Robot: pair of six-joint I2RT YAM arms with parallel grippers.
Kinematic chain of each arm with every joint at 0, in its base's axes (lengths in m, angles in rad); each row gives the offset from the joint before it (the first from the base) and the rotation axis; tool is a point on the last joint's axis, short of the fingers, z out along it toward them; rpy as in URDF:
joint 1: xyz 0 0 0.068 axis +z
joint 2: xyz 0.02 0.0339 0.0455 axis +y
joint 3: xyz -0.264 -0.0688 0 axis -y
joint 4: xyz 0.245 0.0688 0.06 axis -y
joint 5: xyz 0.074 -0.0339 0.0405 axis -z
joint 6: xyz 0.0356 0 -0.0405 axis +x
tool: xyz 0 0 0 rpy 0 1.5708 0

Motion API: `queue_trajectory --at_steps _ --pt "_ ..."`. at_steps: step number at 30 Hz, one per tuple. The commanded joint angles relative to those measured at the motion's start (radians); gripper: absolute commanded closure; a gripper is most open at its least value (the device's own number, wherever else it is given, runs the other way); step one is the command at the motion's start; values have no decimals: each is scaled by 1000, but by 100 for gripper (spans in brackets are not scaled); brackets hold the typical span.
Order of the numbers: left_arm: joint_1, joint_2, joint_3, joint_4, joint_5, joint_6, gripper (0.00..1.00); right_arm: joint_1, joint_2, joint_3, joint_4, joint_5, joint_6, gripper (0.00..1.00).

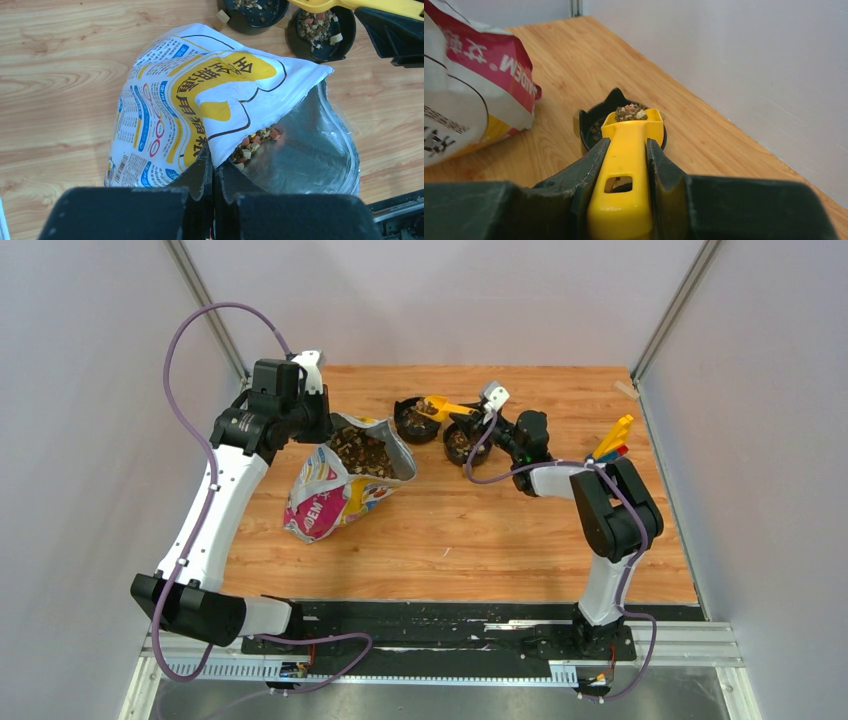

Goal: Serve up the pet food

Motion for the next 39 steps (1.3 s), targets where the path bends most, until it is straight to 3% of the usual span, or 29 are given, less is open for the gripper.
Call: queue_trajectory --at_steps 1,17,25,39 --pt "0 -41 18 124 -1 2 100 4 -16 94 -237 -7 -238 100" --pt "2 -44 8 119 -20 19 100 117 -46 220 -577 192 -658 100" --pt "2 -50 5 120 -14 17 100 146 -143 185 -592 250 -752 100" --pt "2 -60 -2 126 -2 15 100 159 -226 171 -729 185 -765 100"
